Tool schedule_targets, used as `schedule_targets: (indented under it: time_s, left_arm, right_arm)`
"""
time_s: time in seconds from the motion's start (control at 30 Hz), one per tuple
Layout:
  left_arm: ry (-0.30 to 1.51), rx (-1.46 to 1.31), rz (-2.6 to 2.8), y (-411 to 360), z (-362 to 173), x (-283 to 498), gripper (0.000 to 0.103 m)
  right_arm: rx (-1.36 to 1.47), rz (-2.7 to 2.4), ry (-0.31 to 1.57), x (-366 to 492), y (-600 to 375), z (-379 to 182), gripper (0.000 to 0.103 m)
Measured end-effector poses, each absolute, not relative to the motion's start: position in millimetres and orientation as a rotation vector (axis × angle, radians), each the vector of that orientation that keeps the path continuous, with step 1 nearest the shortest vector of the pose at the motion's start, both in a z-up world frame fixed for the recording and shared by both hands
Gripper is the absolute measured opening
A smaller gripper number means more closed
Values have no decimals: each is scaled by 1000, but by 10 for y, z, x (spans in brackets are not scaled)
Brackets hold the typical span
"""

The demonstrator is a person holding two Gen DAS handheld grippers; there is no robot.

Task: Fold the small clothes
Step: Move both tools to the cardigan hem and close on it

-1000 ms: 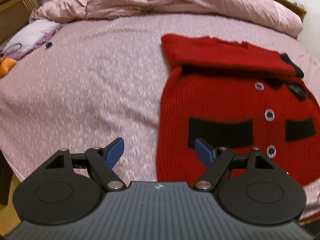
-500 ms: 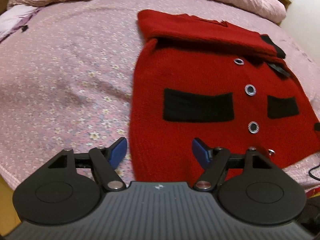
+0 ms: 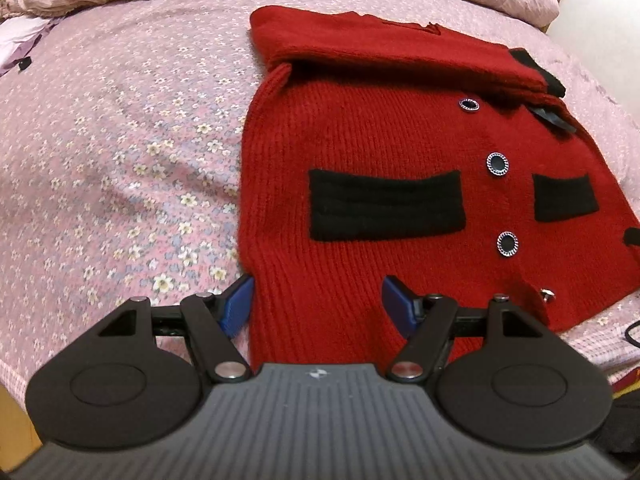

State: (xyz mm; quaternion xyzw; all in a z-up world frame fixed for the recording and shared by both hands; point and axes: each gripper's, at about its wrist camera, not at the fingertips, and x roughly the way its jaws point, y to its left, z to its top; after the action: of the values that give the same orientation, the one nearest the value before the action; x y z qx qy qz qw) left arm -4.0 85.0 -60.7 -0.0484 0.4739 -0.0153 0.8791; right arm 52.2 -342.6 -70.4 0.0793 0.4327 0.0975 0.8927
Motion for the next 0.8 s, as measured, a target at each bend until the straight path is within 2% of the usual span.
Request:
schedule_targets:
  time_s: [0.8]
  left_arm:
    - [1048, -136, -164, 694, -786, -30, 74]
  right_arm:
    - [241, 352, 916, 560, -3327, -750, 51]
